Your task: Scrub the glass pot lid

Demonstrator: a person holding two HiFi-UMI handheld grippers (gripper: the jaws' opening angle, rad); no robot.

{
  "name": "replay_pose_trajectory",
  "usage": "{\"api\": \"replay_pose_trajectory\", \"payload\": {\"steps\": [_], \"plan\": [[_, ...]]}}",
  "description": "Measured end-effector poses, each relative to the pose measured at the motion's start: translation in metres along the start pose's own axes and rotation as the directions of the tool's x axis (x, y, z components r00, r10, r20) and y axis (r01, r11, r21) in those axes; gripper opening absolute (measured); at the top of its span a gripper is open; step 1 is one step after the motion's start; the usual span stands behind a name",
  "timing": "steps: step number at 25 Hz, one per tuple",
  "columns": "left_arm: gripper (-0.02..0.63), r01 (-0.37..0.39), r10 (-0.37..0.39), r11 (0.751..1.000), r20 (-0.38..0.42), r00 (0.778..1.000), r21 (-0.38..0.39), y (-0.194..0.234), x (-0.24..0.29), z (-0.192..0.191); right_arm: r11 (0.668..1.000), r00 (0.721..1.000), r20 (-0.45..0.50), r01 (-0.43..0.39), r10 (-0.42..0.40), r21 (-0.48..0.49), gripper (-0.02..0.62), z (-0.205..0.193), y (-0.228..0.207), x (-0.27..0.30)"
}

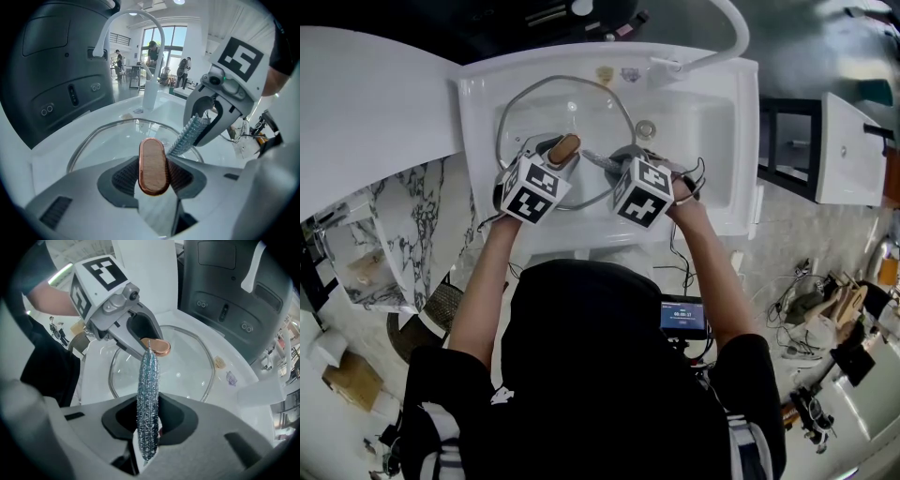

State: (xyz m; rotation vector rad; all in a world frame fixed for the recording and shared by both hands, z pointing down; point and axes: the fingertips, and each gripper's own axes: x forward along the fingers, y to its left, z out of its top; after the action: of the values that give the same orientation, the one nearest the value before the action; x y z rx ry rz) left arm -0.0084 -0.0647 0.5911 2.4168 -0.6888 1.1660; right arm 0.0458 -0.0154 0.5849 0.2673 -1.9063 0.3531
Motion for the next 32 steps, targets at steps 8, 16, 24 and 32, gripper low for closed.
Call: {"api": "replay_pose_trajectory", "payload": {"steps": [8, 16, 24, 32], "plan": [[0.17, -0.012, 0.012, 1.0, 0.007, 1.0, -0.02, 0.0, -0.001, 0.0, 0.998, 0.999, 0.009, -0.049, 0.049, 0.034, 0.067, 0.0, 0.004, -0.002], [0.17, 0.014, -0.013, 0.999, 0.015, 1.0, -0.038, 0.0, -0.003, 0.0, 0.996, 0.999, 0.014, -0.049, 0.048, 0.073, 0.067, -0.001, 0.002, -0.005], [0.172, 0.014, -0.012, 0.999, 0.047, 0.999, -0.036, -0.001, -0.017, 0.003, 0.992, 1.0, 0.027, 0.006, -0.009, 0.129, 0.067, 0.004, -0.006, -0.017], [0.172, 0.014, -0.01, 0.999, 0.115, 0.993, -0.032, -0.004, -0.053, 0.015, 0.978, 0.993, 0.057, 0.089, -0.101, 0.186, 0.067, 0.019, -0.011, -0.04]]}}
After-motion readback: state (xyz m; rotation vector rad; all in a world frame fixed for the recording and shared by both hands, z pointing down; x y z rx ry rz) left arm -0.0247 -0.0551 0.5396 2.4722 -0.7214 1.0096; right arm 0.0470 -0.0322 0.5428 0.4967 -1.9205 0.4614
